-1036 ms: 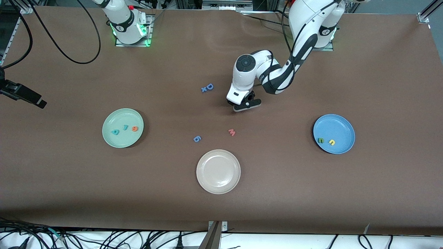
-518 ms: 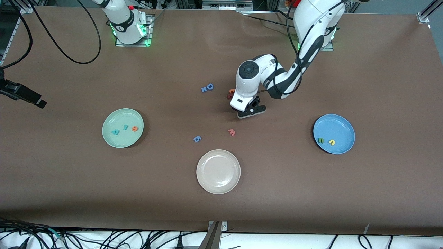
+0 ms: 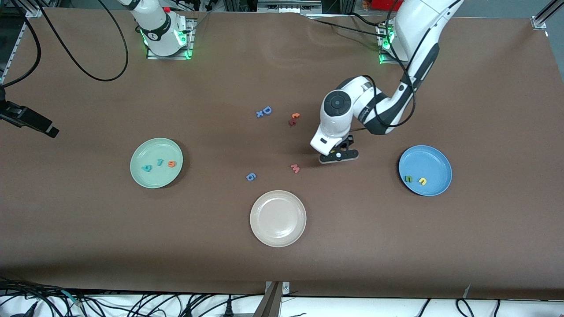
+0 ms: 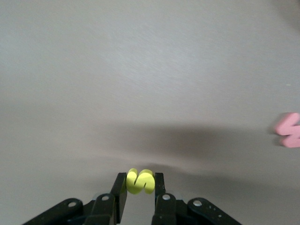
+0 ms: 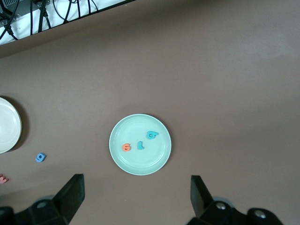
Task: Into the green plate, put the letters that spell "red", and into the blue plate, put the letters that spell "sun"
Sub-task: 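Lower the left gripper onto the yellow s and close it, then carry the yellow s onto the blue plate and open the left gripper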
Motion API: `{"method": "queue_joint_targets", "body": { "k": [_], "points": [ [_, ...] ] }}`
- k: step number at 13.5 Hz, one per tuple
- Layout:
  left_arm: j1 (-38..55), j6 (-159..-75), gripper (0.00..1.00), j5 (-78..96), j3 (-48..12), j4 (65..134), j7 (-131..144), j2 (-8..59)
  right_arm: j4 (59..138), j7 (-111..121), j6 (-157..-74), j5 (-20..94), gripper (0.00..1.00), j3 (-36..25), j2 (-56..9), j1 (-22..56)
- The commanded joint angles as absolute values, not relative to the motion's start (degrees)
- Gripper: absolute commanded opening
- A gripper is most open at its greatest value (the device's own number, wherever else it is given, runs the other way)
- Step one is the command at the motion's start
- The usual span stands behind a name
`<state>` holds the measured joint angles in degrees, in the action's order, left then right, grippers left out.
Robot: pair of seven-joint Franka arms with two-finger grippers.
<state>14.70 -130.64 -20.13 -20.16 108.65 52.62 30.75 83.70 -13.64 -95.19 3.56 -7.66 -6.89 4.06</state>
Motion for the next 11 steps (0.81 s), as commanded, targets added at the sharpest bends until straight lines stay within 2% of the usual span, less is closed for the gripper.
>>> {"method": "queue_joint_targets", "body": {
  "k": [1, 6, 11],
  "points": [
    [9.69, -126.49, 0.09, -21.01, -20.74, 109.34, 42.32, 27.52, 84.90, -13.27, -95.10, 2.72, 1.00, -7.56, -5.71, 3.96],
    [-2.18, -121.30, 0.09, -17.05, -20.65, 109.25, 20.25, 25.14, 84.99, -13.36, -95.27, 2.72, 1.00, -7.56, -5.71, 3.96],
    [-9.30, -121.20, 0.09, -17.49, -20.30, 108.81, 5.13, 25.84, 84.99, -13.27, -94.83, 2.72, 1.00, -7.65, -5.71, 3.87]
  ]
}}
